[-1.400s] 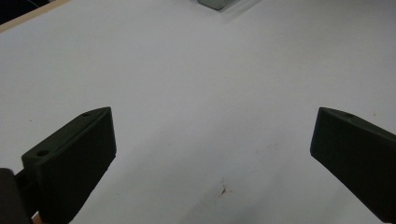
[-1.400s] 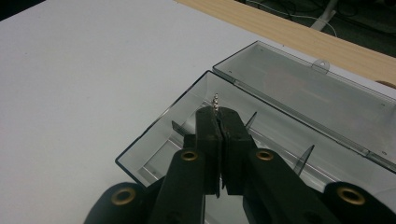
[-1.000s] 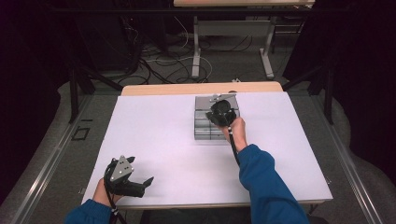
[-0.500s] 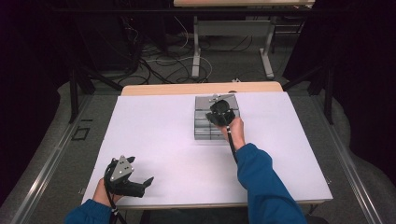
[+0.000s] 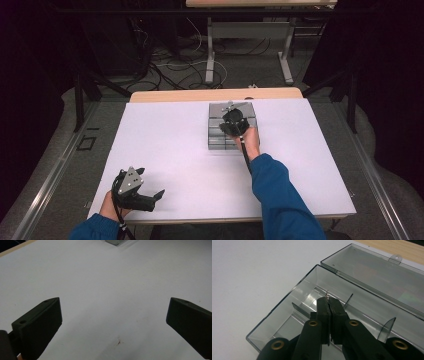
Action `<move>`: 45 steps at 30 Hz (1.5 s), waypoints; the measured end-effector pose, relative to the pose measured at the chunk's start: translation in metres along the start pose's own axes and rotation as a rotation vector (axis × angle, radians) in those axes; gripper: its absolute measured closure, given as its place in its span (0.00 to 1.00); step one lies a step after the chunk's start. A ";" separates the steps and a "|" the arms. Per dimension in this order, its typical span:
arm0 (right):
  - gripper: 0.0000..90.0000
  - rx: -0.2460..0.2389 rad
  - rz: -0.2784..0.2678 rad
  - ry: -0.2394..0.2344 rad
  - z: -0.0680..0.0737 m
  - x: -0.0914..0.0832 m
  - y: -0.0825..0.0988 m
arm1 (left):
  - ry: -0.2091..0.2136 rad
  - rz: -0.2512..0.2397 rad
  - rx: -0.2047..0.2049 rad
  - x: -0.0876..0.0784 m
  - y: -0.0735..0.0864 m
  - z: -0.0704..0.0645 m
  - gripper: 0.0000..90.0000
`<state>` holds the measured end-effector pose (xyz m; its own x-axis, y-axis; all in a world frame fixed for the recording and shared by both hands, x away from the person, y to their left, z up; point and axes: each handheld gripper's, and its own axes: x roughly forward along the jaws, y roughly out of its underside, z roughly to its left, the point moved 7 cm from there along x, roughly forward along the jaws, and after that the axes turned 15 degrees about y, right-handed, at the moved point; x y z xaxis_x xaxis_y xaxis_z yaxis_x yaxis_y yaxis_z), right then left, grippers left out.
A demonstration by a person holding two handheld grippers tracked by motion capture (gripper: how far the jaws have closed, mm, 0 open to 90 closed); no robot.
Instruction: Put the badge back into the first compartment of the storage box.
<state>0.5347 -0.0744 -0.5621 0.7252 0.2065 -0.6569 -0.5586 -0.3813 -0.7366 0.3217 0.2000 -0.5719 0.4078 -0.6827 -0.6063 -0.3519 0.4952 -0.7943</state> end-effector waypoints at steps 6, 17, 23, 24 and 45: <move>0.85 0.020 0.023 0.004 -0.001 0.000 0.002 | 0.007 -0.004 -0.010 0.001 0.000 -0.002 0.01; 0.49 -0.029 0.013 -0.084 -0.003 -0.036 0.011 | 0.000 0.000 -0.002 -0.001 0.000 -0.001 0.01; 0.27 -0.031 -0.006 -0.140 -0.006 -0.062 0.022 | -0.001 -0.002 -0.002 0.000 0.000 -0.001 0.01; 0.24 -0.028 -0.009 -0.152 -0.006 -0.066 0.024 | -0.001 -0.003 -0.003 0.000 0.000 -0.001 0.01; 0.01 -0.057 -0.039 -0.207 -0.031 -0.130 0.082 | 0.002 -0.007 -0.008 0.000 -0.001 -0.001 0.01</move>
<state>0.4069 -0.1609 -0.5323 0.6446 0.4007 -0.6511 -0.5035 -0.4183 -0.7559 0.3209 0.1989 -0.5716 0.4088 -0.6868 -0.6010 -0.3556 0.4866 -0.7980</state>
